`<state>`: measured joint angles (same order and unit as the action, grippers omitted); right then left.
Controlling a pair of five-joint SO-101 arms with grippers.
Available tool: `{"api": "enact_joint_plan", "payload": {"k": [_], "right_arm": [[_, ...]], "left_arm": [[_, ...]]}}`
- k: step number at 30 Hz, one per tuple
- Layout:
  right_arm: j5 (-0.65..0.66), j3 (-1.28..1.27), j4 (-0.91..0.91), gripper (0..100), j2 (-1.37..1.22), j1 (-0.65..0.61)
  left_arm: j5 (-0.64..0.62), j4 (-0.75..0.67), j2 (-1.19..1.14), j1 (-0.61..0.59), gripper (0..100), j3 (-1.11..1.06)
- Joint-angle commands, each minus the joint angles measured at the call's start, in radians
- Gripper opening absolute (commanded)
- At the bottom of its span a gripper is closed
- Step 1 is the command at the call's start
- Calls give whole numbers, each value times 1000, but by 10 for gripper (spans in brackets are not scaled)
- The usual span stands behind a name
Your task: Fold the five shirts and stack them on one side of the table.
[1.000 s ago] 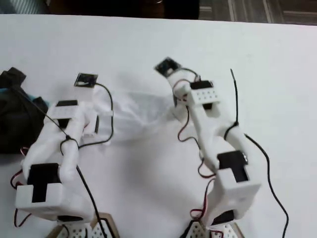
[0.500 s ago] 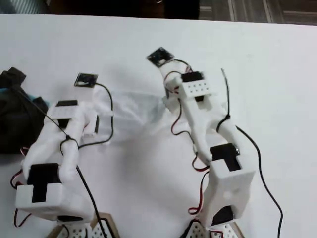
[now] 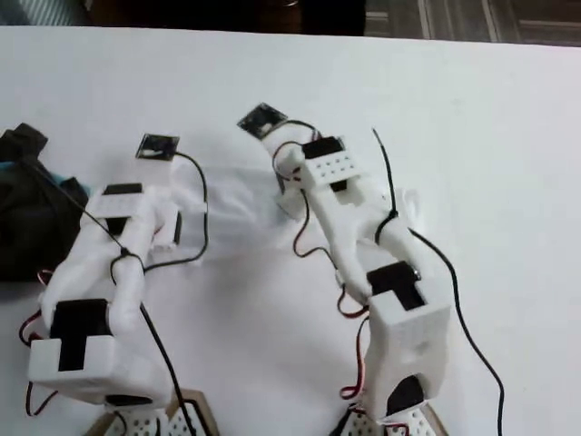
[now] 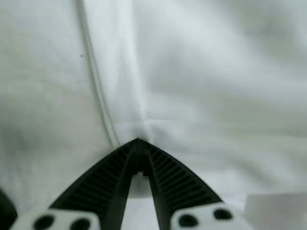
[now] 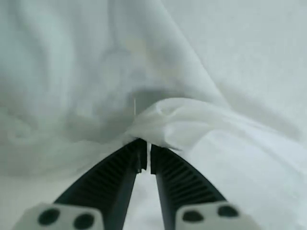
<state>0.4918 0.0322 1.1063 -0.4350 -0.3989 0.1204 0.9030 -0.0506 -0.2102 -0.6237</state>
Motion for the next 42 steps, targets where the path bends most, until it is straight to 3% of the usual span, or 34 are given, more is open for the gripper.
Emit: {"api": "enact_joint_plan", "payload": {"k": [1, 12, 16, 19, 25, 30, 33, 35, 39, 42], "right_arm": [[-2, 44, -13, 22, 12, 42], [-2, 18, 357, 22, 326, 232], [-3, -23, 414, 116, 325, 291], [8, -63, 415, 194, 329, 332], [103, -153, 409, 187, 328, 338], [112, -201, 275, 187, 323, 392], [207, -245, 162, 187, 321, 455], [267, -273, 114, 166, 321, 492], [333, -310, 90, 28, 321, 544], [341, -311, 90, 29, 321, 581]], "left_arm": [[8, -5, -3, 11, 28, 28], [8, -5, -3, 11, 28, 28], [8, -5, -3, 11, 28, 28], [8, -5, -3, 11, 28, 28], [8, -5, -3, 11, 28, 28], [8, -5, -3, 11, 28, 28], [8, -5, -3, 11, 28, 28], [8, -5, -3, 11, 28, 28], [8, -5, -3, 11, 28, 28], [8, -5, -3, 11, 28, 28]]}}
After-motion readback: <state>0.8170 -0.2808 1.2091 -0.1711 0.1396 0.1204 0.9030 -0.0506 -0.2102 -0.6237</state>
